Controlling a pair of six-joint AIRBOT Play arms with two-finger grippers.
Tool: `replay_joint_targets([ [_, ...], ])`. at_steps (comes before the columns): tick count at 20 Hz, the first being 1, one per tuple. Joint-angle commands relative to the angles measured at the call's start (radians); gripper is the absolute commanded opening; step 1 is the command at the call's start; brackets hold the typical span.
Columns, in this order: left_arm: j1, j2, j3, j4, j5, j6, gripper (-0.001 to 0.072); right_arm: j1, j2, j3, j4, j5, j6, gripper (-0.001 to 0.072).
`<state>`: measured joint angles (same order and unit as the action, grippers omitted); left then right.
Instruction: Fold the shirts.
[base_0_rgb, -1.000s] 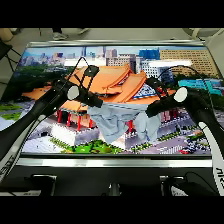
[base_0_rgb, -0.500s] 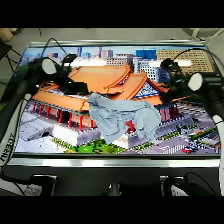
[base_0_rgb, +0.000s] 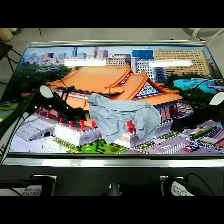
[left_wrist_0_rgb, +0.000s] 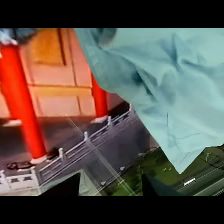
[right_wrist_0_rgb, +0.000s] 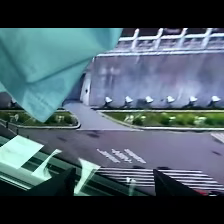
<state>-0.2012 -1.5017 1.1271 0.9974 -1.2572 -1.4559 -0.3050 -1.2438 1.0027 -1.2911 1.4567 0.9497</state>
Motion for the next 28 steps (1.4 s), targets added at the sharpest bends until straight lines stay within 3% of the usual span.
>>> replay_joint_targets([
  [1, -0.055, 0.01, -0.175, -0.123, 0.136, 0.047, 0.0452, -0.022, 0.001, -0.093, 0.053, -0.006, -0.028, 0.0483],
  [6, -0.148, -0.019, -0.191, -0.146, 0.237, 0.028, 0.0452, -0.022, 0.001, -0.101, 0.058, -0.078, -0.027, 0.0483],
  [13, -0.177, -0.101, -0.19, -0.332, 0.366, 0.024, 0.0441, -0.022, 0.001, -0.101, 0.131, -0.087, -0.039, 0.0486],
  [15, -0.184, -0.101, -0.19, -0.336, 0.391, 0.012, 0.0276, -0.022, 0.001, -0.101, 0.136, -0.098, -0.039, 0.0486],
  [17, -0.18, -0.101, -0.19, -0.336, 0.391, 0.018, 0.0046, -0.022, 0.001, -0.101, 0.135, -0.099, -0.039, 0.0486],
  [20, -0.17, -0.09, -0.19, -0.328, 0.386, 0.044, 0.0028, -0.022, 0.001, -0.107, 0.137, -0.092, -0.039, 0.0489],
  [23, -0.167, -0.059, -0.19, -0.277, 0.383, 0.048, 0.0028, -0.001, 0.002, -0.187, 0.239, -0.04, -0.082, 0.0629],
  [24, -0.168, -0.048, -0.19, -0.267, 0.382, 0.048, 0.0028, 0.031, 0.001, -0.23, 0.262, -0.053, -0.092, 0.0635],
  [25, -0.168, -0.039, -0.19, -0.267, 0.382, 0.052, 0.0028, 0.076, 0.001, -0.275, 0.267, -0.093, -0.097, 0.0674],
  [28, -0.168, -0.014, -0.19, -0.267, 0.375, 0.058, 0.0028, 0.192, -0.002, -0.344, 0.267, -0.266, -0.092, 0.0689],
])
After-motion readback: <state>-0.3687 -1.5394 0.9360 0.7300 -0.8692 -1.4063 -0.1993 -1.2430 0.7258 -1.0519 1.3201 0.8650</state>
